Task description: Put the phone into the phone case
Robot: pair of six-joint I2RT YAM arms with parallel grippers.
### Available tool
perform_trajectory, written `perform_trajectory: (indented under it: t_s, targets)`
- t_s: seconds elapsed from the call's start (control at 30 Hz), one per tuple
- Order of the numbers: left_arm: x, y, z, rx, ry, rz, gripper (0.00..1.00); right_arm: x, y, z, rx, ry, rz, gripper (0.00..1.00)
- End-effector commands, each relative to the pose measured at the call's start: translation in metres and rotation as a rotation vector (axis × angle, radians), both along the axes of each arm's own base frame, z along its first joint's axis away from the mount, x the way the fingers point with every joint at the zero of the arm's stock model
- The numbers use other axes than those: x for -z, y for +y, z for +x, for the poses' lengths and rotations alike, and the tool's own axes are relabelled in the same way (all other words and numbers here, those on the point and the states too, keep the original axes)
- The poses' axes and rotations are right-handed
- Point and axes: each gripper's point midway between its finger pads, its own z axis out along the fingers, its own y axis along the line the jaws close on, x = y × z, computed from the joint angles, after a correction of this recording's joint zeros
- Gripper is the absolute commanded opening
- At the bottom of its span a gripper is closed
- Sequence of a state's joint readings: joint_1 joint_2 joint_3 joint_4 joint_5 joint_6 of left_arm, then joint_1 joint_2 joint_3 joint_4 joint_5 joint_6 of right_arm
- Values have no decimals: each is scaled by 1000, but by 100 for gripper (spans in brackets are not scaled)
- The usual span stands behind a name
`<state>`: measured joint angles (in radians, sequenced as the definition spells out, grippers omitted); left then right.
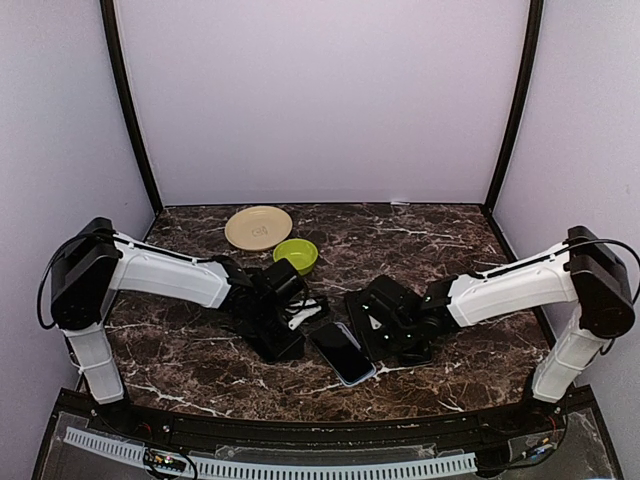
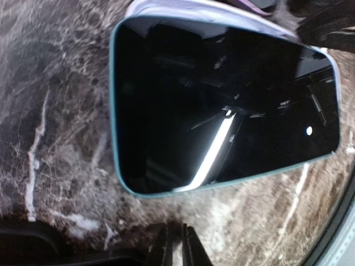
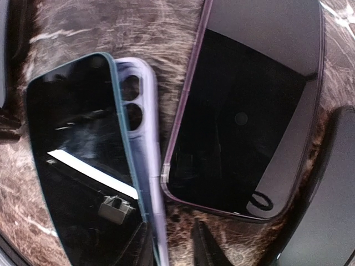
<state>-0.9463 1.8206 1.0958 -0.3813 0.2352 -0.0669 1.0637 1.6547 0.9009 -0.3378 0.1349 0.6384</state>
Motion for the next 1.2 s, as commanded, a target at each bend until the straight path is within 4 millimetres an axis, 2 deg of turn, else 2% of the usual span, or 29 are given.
perform_trajectory:
  t_s: [0.0,0.13,0.3,0.37,0.5,0.6,0.87,0.93,1.03,1.17]
  targets:
    - [-4,-2,19,-21,-69,39,8,-4,-3,7,38,-11,38,16]
    - [-2,-8,22,-14,-79,25,8,3,-8,2,39,11,23,0]
    - [7,-13,20,6,-65,39,7,8,-17,2,46,9,-17,0]
    - [7,-15,20,11,-69,41,7,17,-16,4,39,18,-32,0]
    - [6,-20,22,27,-89,50,7,31,-8,14,34,28,-7,0]
    - [5,-26,23,43,-104,50,7,32,1,29,31,10,18,0]
    - [3,-38,26,58,-116,42,6,17,29,34,-42,-6,124,0]
    - [4,-36,25,58,-110,50,6,13,25,36,-37,-19,104,0]
    - [1,-32,22,59,-110,54,6,-6,18,37,-40,-57,100,0]
    - [-9,-26,24,46,-140,41,9,-19,19,16,-115,-74,121,17]
